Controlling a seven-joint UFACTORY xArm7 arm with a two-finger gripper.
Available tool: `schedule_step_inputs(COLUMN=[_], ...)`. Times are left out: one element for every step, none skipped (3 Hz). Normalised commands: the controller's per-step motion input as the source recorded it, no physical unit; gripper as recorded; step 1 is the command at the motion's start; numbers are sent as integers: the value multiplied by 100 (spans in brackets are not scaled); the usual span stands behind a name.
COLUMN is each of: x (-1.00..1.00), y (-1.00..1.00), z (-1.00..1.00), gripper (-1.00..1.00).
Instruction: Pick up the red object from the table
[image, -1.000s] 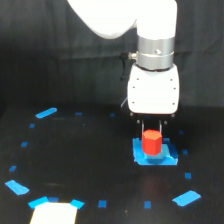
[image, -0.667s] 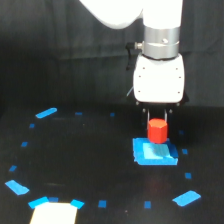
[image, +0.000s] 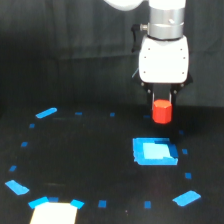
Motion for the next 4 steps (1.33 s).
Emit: schedule_step_inputs(x=[-29, -35, -19, -15], y=[39, 47, -3, -3], z=[100, 100, 83, 64], gripper=[-55, -100, -81, -85])
